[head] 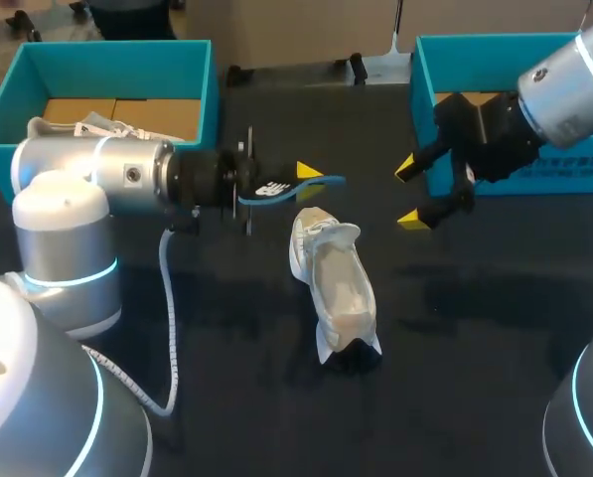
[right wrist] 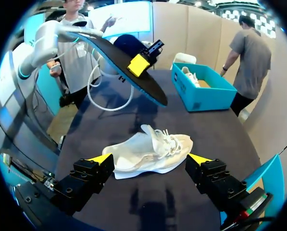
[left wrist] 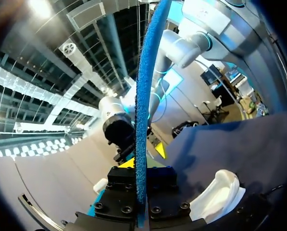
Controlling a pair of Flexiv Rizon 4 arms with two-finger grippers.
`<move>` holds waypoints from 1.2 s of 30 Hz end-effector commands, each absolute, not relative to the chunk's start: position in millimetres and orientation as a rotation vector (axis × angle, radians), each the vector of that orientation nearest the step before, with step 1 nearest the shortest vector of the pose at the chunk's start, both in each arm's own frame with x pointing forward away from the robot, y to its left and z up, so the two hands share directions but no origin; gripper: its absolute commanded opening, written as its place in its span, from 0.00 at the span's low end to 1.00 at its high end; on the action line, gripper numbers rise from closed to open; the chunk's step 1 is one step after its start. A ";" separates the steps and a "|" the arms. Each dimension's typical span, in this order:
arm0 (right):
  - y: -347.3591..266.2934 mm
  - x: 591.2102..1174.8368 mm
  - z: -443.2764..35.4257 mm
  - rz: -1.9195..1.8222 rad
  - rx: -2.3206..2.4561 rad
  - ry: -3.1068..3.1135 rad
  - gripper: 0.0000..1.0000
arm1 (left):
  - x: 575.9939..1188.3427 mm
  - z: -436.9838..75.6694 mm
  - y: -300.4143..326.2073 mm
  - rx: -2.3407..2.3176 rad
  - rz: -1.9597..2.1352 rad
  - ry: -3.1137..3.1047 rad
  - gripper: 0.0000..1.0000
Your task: Take the shoe out of the shoebox, open the shoe tongue, remove and reinsert the insole, then place the shoe into the shoebox
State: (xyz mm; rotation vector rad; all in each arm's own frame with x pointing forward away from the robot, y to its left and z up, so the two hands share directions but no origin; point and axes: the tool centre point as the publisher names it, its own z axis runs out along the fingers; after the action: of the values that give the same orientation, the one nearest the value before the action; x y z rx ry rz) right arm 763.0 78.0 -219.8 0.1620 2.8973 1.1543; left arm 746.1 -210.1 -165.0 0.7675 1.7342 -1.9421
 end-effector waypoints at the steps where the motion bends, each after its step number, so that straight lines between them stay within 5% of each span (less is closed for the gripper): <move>1: 82.0 759.4 -217.8 1.156 0.072 2.861 1.00 | 730.2 -163.4 -207.4 0.731 -1.957 1.756 0.00; 25: 83.4 753.0 -216.2 0.962 -0.251 2.796 1.00 | 708.6 -164.2 -211.7 0.697 -2.007 1.793 0.00; 36: 65.8 744.0 -255.0 0.799 -0.269 2.759 1.00 | 672.5 -168.6 -209.6 0.592 -2.059 1.800 0.00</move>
State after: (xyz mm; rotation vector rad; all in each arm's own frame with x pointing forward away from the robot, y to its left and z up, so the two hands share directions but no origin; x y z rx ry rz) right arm 747.5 69.0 -246.6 -0.2699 2.7759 0.7862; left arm 687.6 -215.3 -167.8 0.6380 1.8198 -2.0684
